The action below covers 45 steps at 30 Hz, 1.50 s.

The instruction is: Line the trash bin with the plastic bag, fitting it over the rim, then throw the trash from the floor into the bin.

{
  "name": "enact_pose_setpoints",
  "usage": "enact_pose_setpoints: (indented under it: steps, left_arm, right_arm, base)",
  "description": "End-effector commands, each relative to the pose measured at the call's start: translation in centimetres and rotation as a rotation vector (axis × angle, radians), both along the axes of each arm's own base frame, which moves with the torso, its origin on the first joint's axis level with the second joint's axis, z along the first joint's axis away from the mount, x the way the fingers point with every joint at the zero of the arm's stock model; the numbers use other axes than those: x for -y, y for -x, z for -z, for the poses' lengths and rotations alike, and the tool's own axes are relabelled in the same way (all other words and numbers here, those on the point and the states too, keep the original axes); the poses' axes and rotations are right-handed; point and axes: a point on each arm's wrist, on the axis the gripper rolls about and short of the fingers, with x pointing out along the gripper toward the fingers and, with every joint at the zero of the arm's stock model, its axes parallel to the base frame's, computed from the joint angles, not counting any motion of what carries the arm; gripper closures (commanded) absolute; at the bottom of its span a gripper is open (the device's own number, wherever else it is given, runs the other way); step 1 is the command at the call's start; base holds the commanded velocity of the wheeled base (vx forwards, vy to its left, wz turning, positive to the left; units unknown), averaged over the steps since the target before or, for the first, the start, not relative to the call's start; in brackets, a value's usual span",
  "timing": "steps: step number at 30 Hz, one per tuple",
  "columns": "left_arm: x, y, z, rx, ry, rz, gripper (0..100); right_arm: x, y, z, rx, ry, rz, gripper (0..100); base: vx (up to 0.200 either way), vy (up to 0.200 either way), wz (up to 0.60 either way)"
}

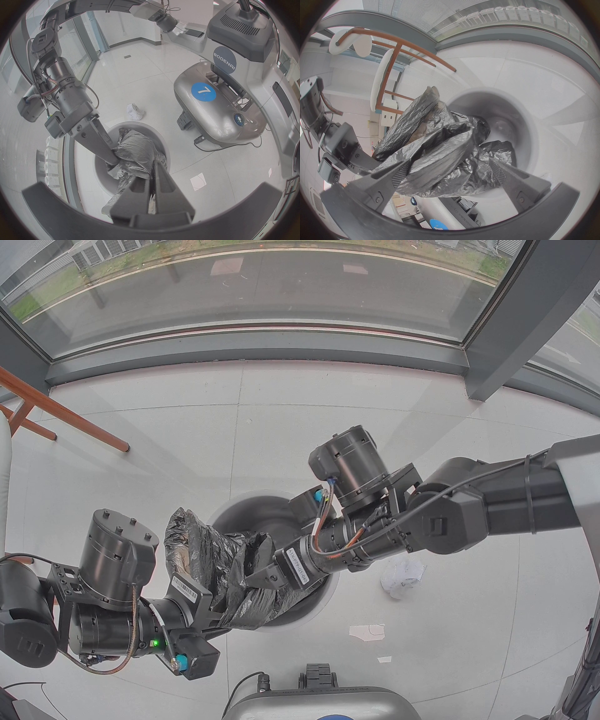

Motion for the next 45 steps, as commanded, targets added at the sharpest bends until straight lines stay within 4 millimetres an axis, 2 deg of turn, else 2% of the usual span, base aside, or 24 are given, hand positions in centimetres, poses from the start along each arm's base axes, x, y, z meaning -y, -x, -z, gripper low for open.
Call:
enact_pose_setpoints:
  steps: [1, 6, 11, 17, 26, 33, 37, 45]
  left_arm:
    - [-0.1, 0.1, 0.1, -0.008, 0.001, -0.007, 100]
    - [-0.2, 0.2, 0.3, -0.015, -0.004, -0.008, 100]
    - [-0.4, 0.4, 0.2, -0.012, 0.001, -0.012, 100]
    - [-0.3, 0.4, 0.1, -0.010, 0.003, -0.010, 100]
    - [-0.2, 0.2, -0.1, -0.003, 0.009, -0.010, 100]
    - [-0.3, 0.3, -0.1, -0.001, 0.010, -0.010, 100]
    - [-0.2, 0.3, -0.1, -0.001, 0.010, -0.010, 100]
    - [-0.2, 0.2, -0.2, -0.012, 0.029, -0.030, 100]
  right_arm:
    - [0.9, -0.2, -1.1, 0.018, -0.018, 0.017, 0]
    - [1.7, -0.5, -1.8, 0.026, -0.018, 0.032, 0]
    - [2.7, 0.3, -2.5, -0.008, 0.015, 0.034, 0]
    - [1.9, -0.2, -3.3, 0.016, -0.014, 0.031, 0]
    - [-0.9, -0.6, -1.9, 0.016, -0.012, -0.007, 0]
    - [-2.2, 0.1, -1.2, 0.006, -0.001, -0.042, 0]
    - [-2.2, 0.2, -1.0, 0.002, 0.005, -0.044, 0]
    - [-1.0, 0.4, -0.2, -0.015, 0.048, -0.045, 0]
  base:
    - [0.000, 0.000, 0.00]
    - [0.000, 0.000, 0.00]
    - [0.000, 0.000, 0.00]
    - [0.000, 0.000, 0.00]
    - [0.000, 0.000, 0.00]
    - [0.000, 0.000, 0.00]
    - [0.000, 0.000, 0.00]
    - [0.000, 0.000, 0.00]
